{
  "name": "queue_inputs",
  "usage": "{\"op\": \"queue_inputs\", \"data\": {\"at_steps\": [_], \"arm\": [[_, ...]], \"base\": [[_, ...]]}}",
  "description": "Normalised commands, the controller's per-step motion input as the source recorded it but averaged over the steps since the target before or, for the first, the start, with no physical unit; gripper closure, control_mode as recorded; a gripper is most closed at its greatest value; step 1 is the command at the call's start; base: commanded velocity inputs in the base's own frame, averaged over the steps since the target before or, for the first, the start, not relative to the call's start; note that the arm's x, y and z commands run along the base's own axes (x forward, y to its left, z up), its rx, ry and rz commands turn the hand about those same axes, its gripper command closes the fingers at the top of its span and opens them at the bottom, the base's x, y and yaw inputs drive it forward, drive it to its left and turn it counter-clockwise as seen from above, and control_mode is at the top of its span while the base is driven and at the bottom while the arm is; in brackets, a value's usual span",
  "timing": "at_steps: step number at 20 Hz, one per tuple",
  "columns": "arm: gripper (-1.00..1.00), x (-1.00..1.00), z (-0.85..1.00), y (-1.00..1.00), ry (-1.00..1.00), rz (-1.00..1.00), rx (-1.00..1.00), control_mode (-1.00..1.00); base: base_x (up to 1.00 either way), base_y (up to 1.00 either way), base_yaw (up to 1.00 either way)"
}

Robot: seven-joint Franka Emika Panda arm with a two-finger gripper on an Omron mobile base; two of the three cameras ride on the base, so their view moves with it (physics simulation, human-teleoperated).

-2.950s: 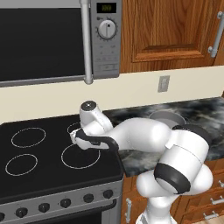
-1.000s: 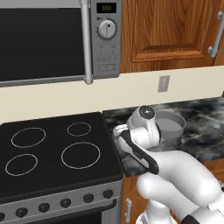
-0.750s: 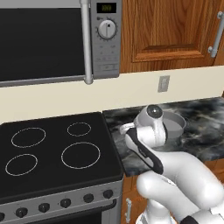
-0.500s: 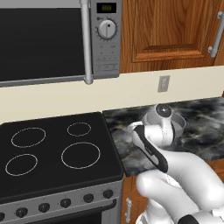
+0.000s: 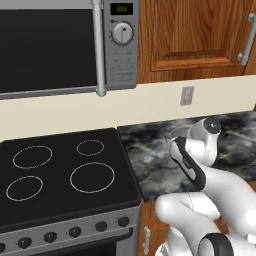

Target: Turn on the sink faucet. Then move the broccoli from the counter to the sink. Turn off the sink. Move the vegetable from the sink to the pot next to the stove. Finally move the pot to the rear left burner.

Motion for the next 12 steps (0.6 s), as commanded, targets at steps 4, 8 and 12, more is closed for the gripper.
{"op": "queue_inputs", "data": {"at_steps": [4, 8, 12], "arm": [[1.00, 0.00, 0.06, -0.71, 0.00, -0.01, 0.01, -1.00], [1.00, 0.12, 0.02, -0.58, 0.00, 0.00, 0.01, -1.00], [1.00, 0.35, -0.04, -0.31, 0.00, 0.00, 0.00, -1.00]], "base": [[0.00, 0.00, 0.00], [0.00, 0.00, 0.00], [0.00, 0.00, 0.00]]}}
